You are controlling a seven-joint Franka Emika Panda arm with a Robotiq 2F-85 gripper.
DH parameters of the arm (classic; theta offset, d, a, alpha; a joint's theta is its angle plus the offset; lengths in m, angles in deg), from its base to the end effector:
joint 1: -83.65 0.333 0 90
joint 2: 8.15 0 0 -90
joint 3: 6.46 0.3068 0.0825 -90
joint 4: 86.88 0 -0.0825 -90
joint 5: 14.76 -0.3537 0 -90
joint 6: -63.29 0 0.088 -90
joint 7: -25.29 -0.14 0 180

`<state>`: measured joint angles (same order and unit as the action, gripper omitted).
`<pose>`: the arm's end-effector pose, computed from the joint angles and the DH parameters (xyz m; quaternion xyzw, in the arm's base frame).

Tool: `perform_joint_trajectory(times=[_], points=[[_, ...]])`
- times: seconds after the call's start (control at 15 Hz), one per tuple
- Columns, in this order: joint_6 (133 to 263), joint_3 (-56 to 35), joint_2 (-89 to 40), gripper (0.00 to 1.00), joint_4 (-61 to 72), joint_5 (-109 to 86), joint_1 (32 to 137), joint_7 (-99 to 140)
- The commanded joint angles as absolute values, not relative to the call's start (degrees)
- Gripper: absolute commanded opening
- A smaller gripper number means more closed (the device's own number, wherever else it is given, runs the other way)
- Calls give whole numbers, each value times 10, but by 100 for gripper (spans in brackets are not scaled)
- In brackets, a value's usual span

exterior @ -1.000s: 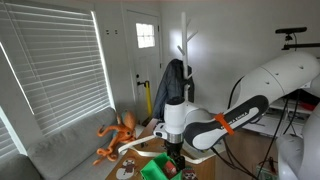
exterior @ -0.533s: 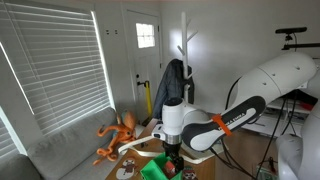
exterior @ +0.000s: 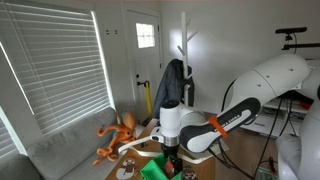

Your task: Remove the red book from the green storage box and put it on the table

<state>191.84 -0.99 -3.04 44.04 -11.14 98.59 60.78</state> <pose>0.4554 0.1659 0.3702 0.8737 0.4851 0.0195 0.0323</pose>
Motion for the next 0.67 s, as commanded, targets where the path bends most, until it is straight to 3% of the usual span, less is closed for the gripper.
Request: perform_joint_trajectory(times=[0.0,0.27,0.33,0.47,0.6], points=[[1916,3,-42,100,427,-120,974,628],[1914,8,-47,98,424,-119,974,629],[1913,8,-48,74,423,-119,973,628],[1913,9,-49,70,422,-119,973,628],[1913,9,-48,54,423,-119,973,626]])
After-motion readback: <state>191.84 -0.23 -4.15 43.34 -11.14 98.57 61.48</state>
